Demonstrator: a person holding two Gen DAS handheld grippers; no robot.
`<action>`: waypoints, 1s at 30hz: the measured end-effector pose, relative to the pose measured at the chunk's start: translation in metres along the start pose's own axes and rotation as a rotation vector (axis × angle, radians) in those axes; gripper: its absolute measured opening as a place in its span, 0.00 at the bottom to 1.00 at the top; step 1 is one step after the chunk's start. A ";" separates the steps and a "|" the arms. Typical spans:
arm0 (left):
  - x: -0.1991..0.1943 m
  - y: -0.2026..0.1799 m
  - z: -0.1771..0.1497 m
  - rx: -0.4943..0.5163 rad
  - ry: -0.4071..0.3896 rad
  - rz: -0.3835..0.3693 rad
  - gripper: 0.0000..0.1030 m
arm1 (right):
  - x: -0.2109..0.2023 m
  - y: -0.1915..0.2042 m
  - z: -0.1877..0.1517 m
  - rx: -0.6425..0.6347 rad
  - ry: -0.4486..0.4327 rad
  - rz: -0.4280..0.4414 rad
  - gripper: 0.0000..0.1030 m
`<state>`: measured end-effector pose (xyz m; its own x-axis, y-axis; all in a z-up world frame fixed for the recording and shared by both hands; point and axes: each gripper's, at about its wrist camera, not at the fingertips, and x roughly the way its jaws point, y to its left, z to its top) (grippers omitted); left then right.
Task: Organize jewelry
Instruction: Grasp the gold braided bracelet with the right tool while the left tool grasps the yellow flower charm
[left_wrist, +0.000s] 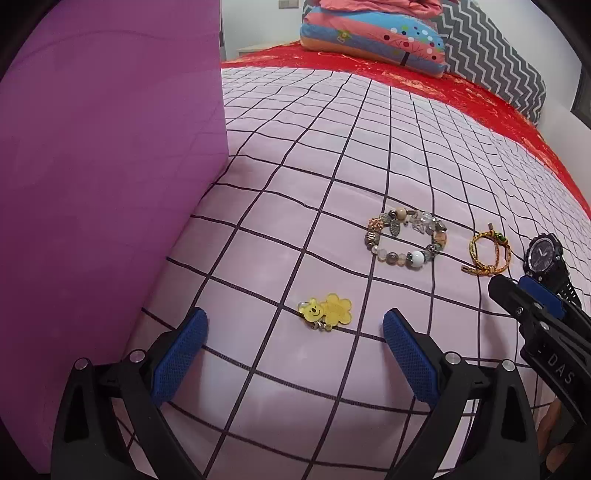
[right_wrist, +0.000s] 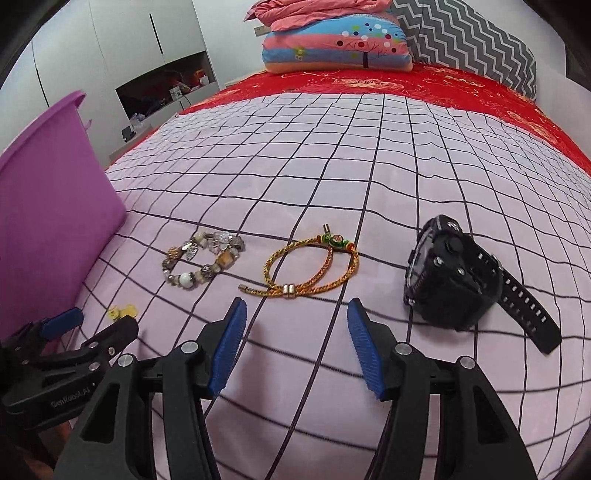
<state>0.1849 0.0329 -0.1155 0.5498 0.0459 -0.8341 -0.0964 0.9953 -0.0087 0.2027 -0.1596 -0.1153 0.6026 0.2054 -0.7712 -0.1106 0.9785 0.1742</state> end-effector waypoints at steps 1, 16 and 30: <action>0.002 0.000 0.000 0.000 0.000 0.002 0.91 | 0.002 0.000 0.001 -0.002 0.001 -0.006 0.53; 0.016 -0.015 0.006 0.032 -0.015 0.041 0.91 | 0.027 0.005 0.015 -0.078 0.042 -0.083 0.53; 0.007 -0.024 0.004 0.062 -0.008 -0.076 0.24 | 0.027 0.020 0.014 -0.123 0.059 -0.017 0.07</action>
<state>0.1944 0.0098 -0.1187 0.5600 -0.0300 -0.8279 -0.0022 0.9993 -0.0377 0.2277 -0.1347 -0.1238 0.5583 0.1858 -0.8086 -0.1987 0.9762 0.0871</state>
